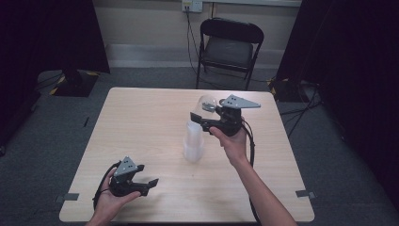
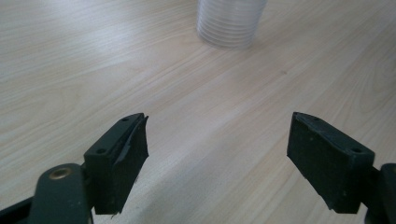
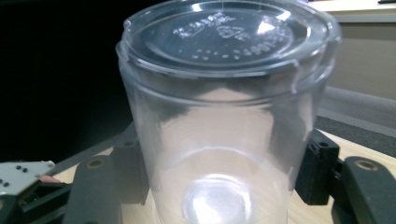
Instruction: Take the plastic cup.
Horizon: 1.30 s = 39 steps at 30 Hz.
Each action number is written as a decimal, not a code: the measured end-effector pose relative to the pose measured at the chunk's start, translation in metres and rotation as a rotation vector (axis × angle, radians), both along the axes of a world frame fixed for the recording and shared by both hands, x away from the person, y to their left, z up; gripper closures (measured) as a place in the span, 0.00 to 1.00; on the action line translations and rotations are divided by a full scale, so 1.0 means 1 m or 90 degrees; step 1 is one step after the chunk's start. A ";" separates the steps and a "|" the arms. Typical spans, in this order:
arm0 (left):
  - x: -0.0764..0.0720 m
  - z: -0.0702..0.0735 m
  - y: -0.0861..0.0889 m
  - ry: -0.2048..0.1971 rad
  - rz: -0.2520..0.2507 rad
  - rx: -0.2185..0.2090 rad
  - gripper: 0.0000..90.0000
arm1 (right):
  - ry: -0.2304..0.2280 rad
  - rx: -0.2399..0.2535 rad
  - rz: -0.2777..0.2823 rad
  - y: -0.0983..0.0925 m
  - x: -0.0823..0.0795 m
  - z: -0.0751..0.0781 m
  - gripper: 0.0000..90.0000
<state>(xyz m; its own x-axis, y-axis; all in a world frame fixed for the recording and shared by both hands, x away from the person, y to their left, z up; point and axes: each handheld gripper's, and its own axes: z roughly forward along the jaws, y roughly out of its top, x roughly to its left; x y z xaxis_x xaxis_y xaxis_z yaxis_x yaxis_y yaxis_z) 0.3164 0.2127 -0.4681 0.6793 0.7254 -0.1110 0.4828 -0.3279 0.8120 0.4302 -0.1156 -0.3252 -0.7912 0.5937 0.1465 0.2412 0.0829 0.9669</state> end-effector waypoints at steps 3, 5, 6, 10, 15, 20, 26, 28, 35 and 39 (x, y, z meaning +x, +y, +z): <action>-0.001 0.000 -0.001 -0.008 -0.004 0.003 0.24 | 0.000 0.009 -0.003 -0.006 -0.004 0.002 0.38; -0.001 0.000 -0.001 -0.019 -0.001 0.013 0.24 | 0.003 0.007 -0.007 -0.009 -0.006 0.003 0.38; -0.001 0.000 -0.001 -0.018 -0.001 0.009 0.24 | 0.005 0.009 -0.006 -0.011 -0.007 0.004 0.39; 0.000 0.000 0.000 -0.012 0.006 -0.005 0.24 | 0.016 0.023 -0.010 -0.020 -0.013 0.003 0.39; 0.000 0.000 -0.002 -0.018 0.004 -0.014 0.24 | 0.030 0.031 -0.020 -0.032 -0.018 -0.003 0.39; 0.000 0.000 -0.009 -0.026 -0.010 -0.008 0.25 | 0.043 0.027 -0.033 -0.041 -0.025 -0.011 0.39; 0.000 0.002 -0.016 -0.039 -0.021 -0.026 0.25 | 0.065 0.019 -0.031 -0.047 -0.029 -0.024 0.39; 0.001 0.003 -0.016 -0.014 -0.022 -0.051 0.24 | 0.075 0.019 -0.029 -0.049 -0.031 -0.030 0.40; 0.003 0.010 -0.019 -0.024 -0.020 -0.057 0.24 | 0.103 0.033 -0.015 -0.051 -0.040 -0.047 0.40; 0.004 0.014 -0.023 -0.014 -0.035 -0.063 0.27 | 0.118 0.040 -0.008 -0.051 -0.043 -0.052 0.41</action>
<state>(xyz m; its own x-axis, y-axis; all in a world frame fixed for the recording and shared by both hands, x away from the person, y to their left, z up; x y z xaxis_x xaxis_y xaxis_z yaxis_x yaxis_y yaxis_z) 0.3205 0.1899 -0.4541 0.7208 0.6732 -0.1653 0.4486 -0.2712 0.8516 0.3870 -0.1661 -0.3774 -0.7402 0.5880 0.3260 0.4161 0.0197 0.9091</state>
